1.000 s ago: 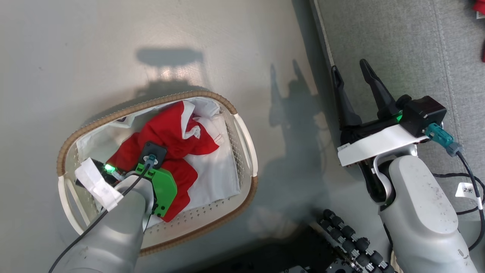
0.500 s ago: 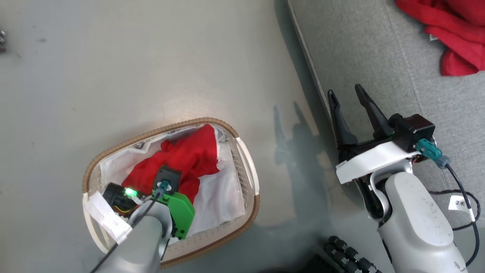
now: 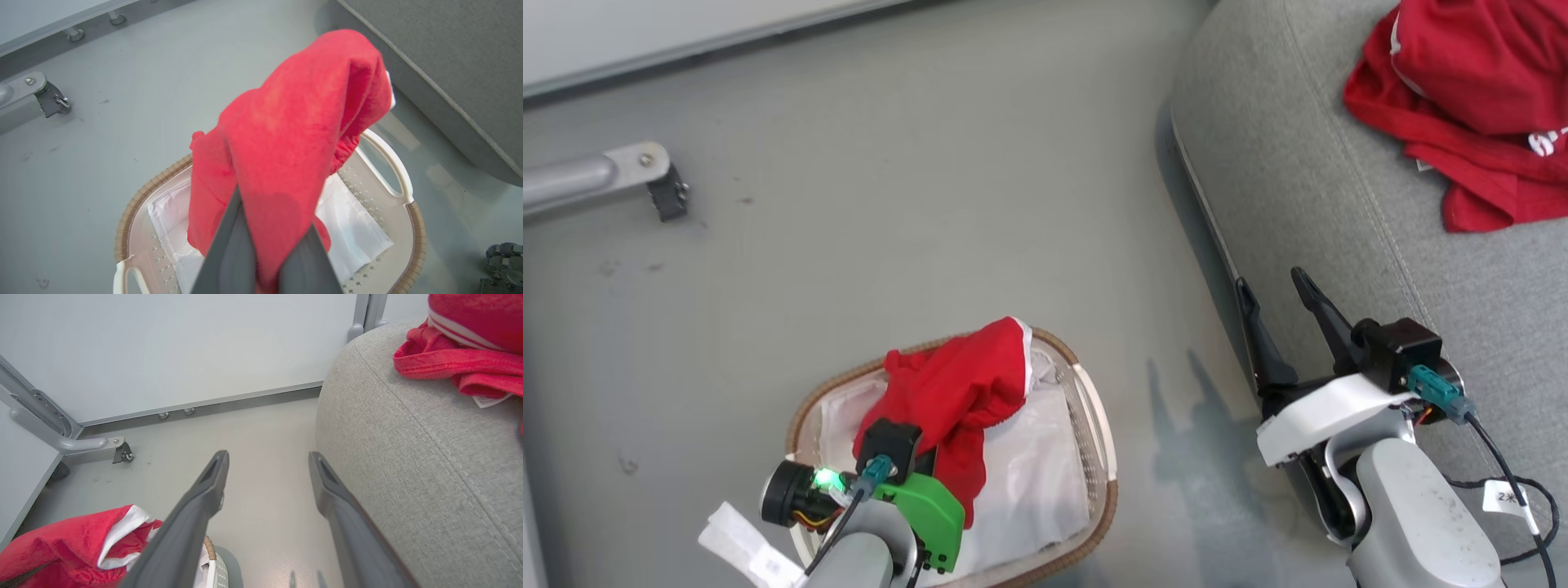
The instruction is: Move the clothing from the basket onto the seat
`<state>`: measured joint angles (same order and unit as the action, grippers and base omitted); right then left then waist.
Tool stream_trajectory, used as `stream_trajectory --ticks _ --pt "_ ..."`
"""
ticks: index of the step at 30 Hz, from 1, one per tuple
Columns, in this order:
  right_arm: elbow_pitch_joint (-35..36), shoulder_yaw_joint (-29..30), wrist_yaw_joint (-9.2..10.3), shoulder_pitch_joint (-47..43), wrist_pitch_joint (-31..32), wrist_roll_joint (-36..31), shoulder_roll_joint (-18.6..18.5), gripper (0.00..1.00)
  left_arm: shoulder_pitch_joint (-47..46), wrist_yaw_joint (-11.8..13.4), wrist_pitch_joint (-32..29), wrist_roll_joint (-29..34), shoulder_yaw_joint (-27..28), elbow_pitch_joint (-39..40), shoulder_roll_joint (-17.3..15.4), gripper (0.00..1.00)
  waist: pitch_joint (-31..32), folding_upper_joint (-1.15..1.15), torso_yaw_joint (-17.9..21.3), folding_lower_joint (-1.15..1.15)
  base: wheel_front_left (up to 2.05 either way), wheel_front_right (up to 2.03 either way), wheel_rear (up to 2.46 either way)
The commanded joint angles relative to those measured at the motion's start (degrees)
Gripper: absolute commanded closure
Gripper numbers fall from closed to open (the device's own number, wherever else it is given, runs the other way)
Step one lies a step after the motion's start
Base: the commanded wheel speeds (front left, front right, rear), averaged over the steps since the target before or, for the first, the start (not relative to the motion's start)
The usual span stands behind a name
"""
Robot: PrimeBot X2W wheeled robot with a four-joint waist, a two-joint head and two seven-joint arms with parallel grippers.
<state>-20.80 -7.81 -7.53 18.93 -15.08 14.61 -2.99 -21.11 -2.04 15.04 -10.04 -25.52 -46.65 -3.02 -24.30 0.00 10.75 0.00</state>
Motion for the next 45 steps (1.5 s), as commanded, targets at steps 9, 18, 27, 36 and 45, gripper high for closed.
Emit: stream_trajectory --ticks 9,18,27,36,45 --pt "-1.18 0.00 0.08 -4.69 -0.13 -0.45 -0.91 0.00 7.56 -1.29 0.19 -0.38 3.77 12.06 0.04 1.00 11.54 0.00 -5.35 0.00 0.00 0.00 0.00" --pt "-2.36 -1.17 0.08 -7.97 -0.13 -0.60 -0.97 0.00 9.96 -1.95 0.20 -2.34 6.45 24.16 0.05 1.00 16.27 0.00 -6.51 0.00 0.00 0.00 0.00" --pt "-2.75 -2.83 0.08 -10.75 -0.13 -0.75 -0.73 0.00 10.60 -2.07 0.16 -3.25 7.55 35.41 0.05 1.00 19.92 0.00 -6.55 0.00 0.00 0.00 0.00" --pt "0.08 -12.09 0.08 -10.29 -0.13 -1.12 -1.91 0.00 11.40 -1.55 0.13 -3.99 6.61 41.03 0.05 1.00 21.06 0.00 -6.44 0.00 0.00 0.00 0.00" --pt "8.01 -25.20 0.08 -4.10 -0.13 2.06 -3.08 0.00 11.58 -1.68 0.13 -4.01 4.82 40.37 0.05 1.00 20.84 0.00 -6.90 0.00 0.00 0.00 0.00"
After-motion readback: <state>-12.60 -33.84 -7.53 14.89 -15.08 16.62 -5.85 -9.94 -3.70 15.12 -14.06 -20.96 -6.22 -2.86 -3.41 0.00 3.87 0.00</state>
